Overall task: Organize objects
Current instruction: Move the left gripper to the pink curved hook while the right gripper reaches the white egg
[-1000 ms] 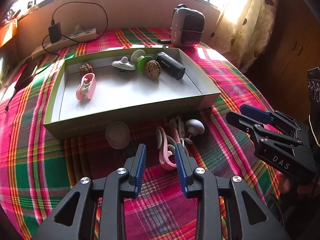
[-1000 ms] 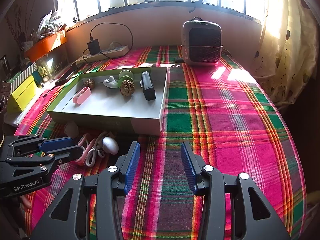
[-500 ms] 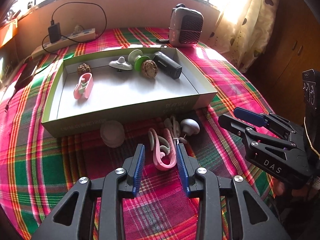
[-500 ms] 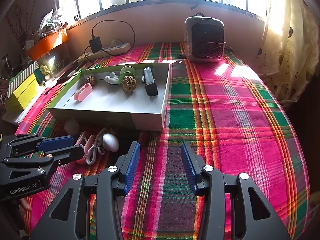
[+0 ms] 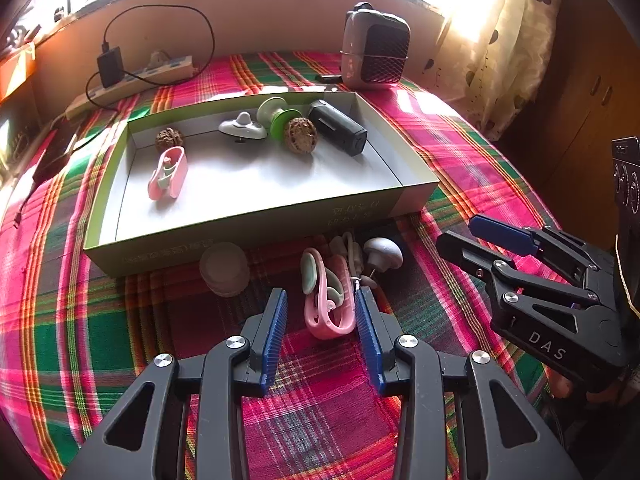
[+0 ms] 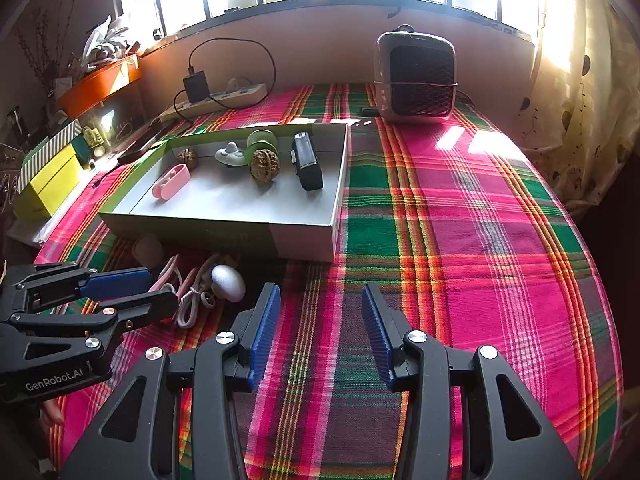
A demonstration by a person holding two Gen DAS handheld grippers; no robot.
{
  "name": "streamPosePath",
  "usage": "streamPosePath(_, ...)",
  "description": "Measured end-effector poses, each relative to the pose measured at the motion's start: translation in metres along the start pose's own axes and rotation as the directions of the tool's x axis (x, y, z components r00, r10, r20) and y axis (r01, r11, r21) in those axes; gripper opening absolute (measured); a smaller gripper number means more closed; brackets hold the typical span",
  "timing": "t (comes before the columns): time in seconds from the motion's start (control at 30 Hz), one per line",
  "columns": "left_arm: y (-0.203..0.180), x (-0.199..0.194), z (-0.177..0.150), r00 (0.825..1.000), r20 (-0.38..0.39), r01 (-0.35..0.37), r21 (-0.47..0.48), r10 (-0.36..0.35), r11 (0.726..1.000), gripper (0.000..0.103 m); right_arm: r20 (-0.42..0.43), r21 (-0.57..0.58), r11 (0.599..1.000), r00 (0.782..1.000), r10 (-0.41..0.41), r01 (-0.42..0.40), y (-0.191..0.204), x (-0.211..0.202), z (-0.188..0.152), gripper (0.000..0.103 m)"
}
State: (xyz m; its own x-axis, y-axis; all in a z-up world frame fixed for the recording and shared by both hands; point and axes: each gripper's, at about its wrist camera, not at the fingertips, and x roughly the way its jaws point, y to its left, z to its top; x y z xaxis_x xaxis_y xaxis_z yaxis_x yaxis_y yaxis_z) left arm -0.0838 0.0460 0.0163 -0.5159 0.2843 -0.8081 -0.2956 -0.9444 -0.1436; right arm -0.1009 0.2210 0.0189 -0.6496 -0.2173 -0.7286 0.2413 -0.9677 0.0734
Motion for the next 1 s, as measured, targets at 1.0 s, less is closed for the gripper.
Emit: streamPosePath(1.0, 0.004, 0.007, 0.004, 0.997, -0.020, -0.074, -0.006, 0.074, 0.997, 0.034, 0.001, 0.000, 1.000, 1.000, 0.013, -0.013, -0.001, 0.000, -0.001, 0.044)
